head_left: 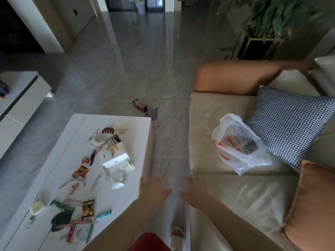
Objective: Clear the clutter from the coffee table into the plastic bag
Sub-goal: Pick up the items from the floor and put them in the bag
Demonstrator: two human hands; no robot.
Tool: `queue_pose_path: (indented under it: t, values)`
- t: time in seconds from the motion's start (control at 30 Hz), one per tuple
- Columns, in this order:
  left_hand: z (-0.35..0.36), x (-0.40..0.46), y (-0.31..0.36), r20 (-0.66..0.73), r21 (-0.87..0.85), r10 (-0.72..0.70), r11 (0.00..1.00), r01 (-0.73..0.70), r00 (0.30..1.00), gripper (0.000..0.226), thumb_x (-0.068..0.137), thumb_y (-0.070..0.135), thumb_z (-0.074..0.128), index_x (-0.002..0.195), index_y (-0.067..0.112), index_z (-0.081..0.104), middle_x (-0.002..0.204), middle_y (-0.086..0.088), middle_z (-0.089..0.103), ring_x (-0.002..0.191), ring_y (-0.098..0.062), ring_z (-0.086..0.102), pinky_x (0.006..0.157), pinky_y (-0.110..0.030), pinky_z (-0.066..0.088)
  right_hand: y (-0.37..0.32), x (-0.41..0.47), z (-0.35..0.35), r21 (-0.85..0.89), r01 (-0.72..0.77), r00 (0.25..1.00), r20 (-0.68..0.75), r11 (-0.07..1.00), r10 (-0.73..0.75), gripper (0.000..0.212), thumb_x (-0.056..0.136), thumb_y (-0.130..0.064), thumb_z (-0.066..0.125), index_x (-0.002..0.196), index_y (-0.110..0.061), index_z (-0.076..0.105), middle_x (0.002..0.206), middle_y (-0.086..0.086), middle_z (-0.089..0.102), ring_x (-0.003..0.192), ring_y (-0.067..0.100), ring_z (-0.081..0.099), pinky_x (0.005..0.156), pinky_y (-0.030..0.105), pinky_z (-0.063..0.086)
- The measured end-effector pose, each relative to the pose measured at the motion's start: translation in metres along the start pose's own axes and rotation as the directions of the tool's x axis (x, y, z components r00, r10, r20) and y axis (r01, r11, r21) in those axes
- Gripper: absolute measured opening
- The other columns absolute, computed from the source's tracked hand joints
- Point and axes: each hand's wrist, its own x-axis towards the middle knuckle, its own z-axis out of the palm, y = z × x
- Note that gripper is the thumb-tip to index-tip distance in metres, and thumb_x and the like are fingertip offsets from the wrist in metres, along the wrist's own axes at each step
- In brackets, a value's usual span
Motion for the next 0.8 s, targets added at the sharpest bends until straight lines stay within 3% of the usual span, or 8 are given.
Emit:
queue_pose_path:
  t: [0.13, 0.33, 0.43, 0.8]
  values:
    - [-0.017, 0.028, 0.004, 0.029, 0.036, 0.009, 0.999, -0.01, 1.0, 0.052, 0.096, 0.057, 0.036, 0.139, 0.029, 0.041, 0.146, 0.008, 0.043, 0.139, -0.014, 0.034, 0.117, -0.048, 0.008, 0.012, 0.021, -0.015, 0.024, 0.003, 1.0, -0.01, 1.0, -0.003, 0.064, 0.093, -0.048, 0.043, 0.146, -0.015, 0.027, 0.145, 0.008, 0.041, 0.132, 0.028, 0.041, 0.107, 0.04, 0.033]
    - [-0.056, 0.081, 0.009, 0.052, 0.135, 0.061, 0.988, -0.068, 0.997, 0.051, 0.095, 0.05, 0.04, 0.137, 0.021, 0.043, 0.14, -0.001, 0.05, 0.132, -0.021, 0.043, 0.114, -0.05, 0.017, 0.018, 0.062, -0.043, 0.069, -0.022, 0.999, -0.041, 0.997, 0.025, 0.058, 0.093, -0.048, 0.045, 0.14, -0.015, 0.035, 0.139, 0.006, 0.045, 0.125, 0.028, 0.047, 0.102, 0.039, 0.038]
    - [-0.074, 0.113, 0.003, 0.066, 0.093, 0.078, 0.992, -0.084, 0.995, 0.052, 0.094, 0.054, 0.041, 0.136, 0.022, 0.045, 0.139, 0.001, 0.05, 0.132, -0.019, 0.043, 0.115, -0.047, 0.016, 0.016, 0.088, -0.064, 0.058, -0.049, 0.997, -0.056, 0.997, 0.052, 0.058, 0.093, -0.048, 0.043, 0.139, -0.014, 0.034, 0.135, 0.006, 0.045, 0.121, 0.027, 0.049, 0.1, 0.039, 0.037]
    - [-0.169, 0.22, -0.047, 0.109, 0.127, 0.121, 0.983, -0.134, 0.987, 0.051, 0.097, 0.052, 0.037, 0.135, 0.02, 0.046, 0.14, 0.0, 0.051, 0.133, -0.022, 0.042, 0.118, -0.056, 0.01, -0.023, 0.205, -0.158, 0.096, -0.107, 0.992, -0.062, 0.99, 0.114, 0.062, 0.095, -0.047, 0.043, 0.146, -0.015, 0.027, 0.145, 0.006, 0.039, 0.131, 0.026, 0.043, 0.107, 0.039, 0.033]
